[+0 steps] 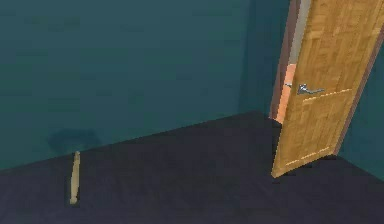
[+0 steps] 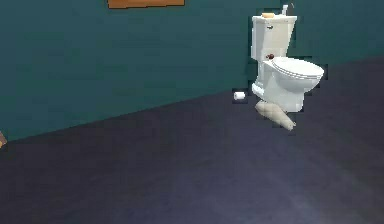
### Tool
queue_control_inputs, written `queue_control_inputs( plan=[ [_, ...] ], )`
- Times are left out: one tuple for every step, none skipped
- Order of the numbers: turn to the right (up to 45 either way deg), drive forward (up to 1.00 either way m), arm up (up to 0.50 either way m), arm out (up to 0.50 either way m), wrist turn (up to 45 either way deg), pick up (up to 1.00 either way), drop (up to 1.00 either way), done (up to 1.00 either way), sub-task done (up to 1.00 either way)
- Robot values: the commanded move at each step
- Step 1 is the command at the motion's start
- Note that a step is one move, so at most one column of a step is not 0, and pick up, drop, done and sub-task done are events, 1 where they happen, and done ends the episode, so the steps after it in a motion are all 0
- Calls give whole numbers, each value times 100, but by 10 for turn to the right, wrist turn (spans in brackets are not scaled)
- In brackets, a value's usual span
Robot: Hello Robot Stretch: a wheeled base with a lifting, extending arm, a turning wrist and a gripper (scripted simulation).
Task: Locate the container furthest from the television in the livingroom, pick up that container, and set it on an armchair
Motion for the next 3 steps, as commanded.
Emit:
queue_control_inputs(
  plan=[
    [-30,0,0,0,0,0,0,0,0],
    [0,100,0,0,0,0,0,0,0],
    [0,65,0,0,0,0,0,0,0]
  ],
)
